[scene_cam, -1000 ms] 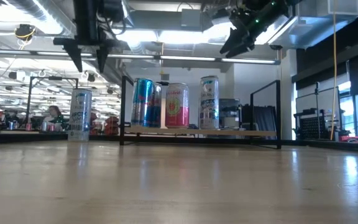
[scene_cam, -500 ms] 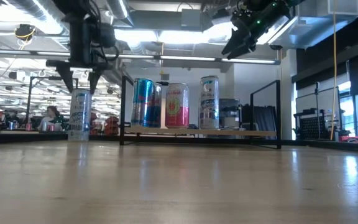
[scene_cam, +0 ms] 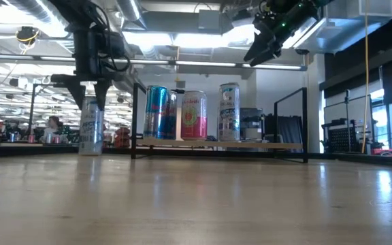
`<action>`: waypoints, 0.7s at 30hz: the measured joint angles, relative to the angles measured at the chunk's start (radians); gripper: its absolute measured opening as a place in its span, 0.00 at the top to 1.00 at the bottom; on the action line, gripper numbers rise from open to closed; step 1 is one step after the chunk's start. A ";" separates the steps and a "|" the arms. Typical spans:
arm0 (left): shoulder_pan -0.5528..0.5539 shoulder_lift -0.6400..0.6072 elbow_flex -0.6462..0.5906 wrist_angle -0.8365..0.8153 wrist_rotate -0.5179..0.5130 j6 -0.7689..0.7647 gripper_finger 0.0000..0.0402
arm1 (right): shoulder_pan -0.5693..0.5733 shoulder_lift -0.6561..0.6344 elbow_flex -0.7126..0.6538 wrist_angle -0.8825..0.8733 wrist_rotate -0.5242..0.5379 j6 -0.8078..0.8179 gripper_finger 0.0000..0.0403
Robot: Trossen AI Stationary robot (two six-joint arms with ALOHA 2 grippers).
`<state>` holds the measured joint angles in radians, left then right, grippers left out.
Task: Place canned beverage on shelf
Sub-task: Put the white soda can on the shelf aligned with the other white soda can
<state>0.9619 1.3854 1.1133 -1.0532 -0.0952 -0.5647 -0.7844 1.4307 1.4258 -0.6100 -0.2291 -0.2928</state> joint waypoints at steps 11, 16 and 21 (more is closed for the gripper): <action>-0.102 -0.144 0.002 -0.135 -0.026 0.018 0.50 | 0.027 0.000 -0.001 0.014 0.000 0.036 0.17; -0.228 -0.238 0.002 -0.193 0.027 -0.011 0.50 | 0.063 0.000 -0.001 0.006 -0.057 0.028 0.17; -0.375 -0.277 0.002 -0.192 0.065 -0.088 0.50 | 0.156 -0.002 -0.001 0.000 -0.084 0.015 0.17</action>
<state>0.5868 1.1080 1.1156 -1.2449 -0.0301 -0.6526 -0.6286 1.4292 1.4250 -0.6098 -0.3130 -0.2779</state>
